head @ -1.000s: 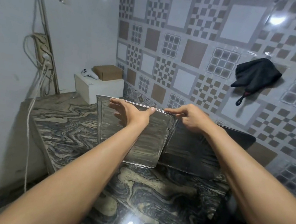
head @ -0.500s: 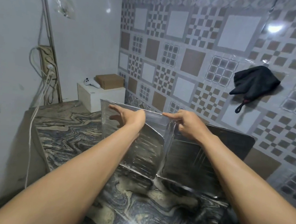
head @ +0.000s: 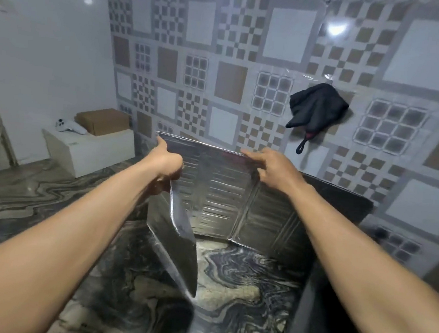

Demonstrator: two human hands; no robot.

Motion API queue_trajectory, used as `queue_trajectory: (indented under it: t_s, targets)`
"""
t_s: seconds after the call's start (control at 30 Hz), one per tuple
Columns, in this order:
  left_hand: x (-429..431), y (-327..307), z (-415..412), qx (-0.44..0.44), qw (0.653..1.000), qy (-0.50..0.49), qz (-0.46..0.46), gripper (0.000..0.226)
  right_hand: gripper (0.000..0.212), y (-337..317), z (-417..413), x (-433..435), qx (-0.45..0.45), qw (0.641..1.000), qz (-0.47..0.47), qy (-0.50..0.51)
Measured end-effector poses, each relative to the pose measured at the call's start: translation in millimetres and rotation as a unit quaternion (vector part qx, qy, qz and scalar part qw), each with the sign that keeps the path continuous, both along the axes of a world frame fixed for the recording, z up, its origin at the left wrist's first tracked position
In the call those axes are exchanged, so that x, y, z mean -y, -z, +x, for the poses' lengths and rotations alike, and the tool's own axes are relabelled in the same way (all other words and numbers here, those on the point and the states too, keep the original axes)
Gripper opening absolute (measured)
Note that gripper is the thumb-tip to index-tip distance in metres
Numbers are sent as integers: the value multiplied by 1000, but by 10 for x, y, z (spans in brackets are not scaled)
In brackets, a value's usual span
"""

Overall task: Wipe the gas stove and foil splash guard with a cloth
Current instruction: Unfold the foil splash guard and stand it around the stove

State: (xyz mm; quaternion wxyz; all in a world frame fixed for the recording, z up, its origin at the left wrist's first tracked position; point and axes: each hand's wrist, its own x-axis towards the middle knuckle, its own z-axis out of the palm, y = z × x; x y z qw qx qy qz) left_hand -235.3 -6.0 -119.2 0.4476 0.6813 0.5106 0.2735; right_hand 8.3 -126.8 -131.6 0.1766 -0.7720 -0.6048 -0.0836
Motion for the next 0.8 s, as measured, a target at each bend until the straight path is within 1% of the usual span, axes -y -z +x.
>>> queue_trajectory:
  t_s: [0.07, 0.13, 0.2, 0.27, 0.37, 0.47, 0.57, 0.7, 0.8]
  targets:
    - [49, -29, 44, -26, 998, 58, -8, 81, 62, 94, -10, -39, 24, 1000, -5, -7]
    - [144, -48, 78, -52, 993, 103, -8, 95, 64, 209, -40, -90, 48, 999, 2, -11]
    - [113, -35, 123, -62, 990, 123, -1, 99, 69, 297, -1, -125, 61, 998, 15, -6]
    - [72, -5, 144, -73, 987, 145, -1, 98, 72, 346, 107, -129, 65, 998, 26, 4]
    - [-25, 72, 200, -27, 986, 161, -28, 98, 71, 359, 305, -56, 63, 997, 27, 18]
    - [-58, 103, 261, -29, 981, 189, -23, 99, 68, 364, 492, 109, 48, 998, 27, 37]
    - [-3, 60, 430, -51, 970, 237, -4, 100, 64, 373, 628, 345, 29, 997, 26, 65]
    - [150, 12, 727, -41, 950, 308, -38, 98, 64, 347, 845, 790, 27, 993, 24, 114]
    - [329, -18, 957, -37, 931, 362, -30, 94, 63, 313, 1020, 1213, 30, 987, 14, 159]
